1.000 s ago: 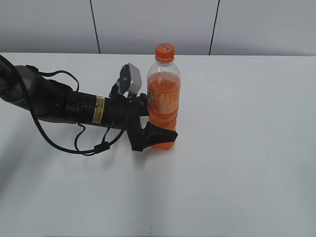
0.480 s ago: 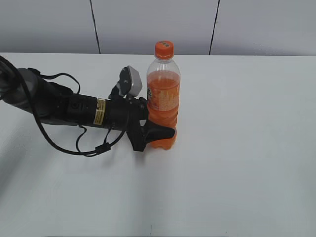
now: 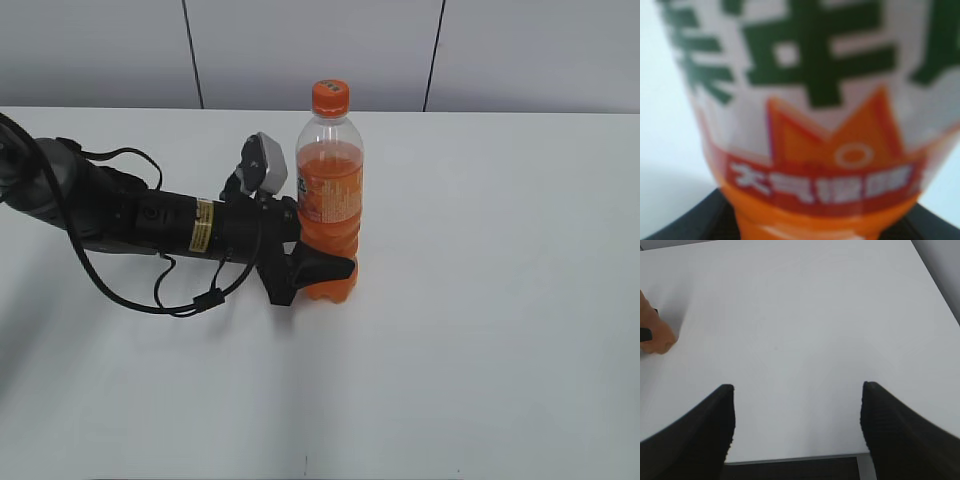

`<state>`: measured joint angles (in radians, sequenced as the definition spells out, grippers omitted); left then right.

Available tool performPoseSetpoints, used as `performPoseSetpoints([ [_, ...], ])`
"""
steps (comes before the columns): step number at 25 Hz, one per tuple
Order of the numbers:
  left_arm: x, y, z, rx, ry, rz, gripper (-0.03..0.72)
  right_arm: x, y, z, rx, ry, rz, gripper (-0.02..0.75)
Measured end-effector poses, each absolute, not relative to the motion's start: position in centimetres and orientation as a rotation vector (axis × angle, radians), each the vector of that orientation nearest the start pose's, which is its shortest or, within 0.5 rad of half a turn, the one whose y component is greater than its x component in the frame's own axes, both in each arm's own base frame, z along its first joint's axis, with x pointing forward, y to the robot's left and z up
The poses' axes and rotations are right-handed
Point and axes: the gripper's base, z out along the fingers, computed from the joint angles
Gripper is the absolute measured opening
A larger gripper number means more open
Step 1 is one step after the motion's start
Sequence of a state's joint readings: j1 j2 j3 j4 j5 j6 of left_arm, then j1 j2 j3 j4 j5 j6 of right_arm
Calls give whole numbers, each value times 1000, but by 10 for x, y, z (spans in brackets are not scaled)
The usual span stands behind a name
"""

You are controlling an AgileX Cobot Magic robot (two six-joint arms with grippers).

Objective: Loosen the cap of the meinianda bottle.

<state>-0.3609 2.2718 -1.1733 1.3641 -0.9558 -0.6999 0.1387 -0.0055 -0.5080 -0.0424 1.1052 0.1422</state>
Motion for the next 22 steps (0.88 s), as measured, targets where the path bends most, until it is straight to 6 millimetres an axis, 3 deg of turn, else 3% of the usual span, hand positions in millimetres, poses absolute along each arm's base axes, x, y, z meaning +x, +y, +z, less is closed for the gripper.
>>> performPoseSetpoints([
  [6, 352, -211, 77, 1303, 1671, -955, 409, -8, -5, 278, 7, 2078, 121, 587],
  [10, 352, -211, 77, 1303, 1671, -955, 409, 1, -3, 290, 6, 2125, 115, 587],
  [22, 352, -211, 77, 1336, 1633, -930, 409, 65, 5, 357, 4, 2338, 83, 587],
])
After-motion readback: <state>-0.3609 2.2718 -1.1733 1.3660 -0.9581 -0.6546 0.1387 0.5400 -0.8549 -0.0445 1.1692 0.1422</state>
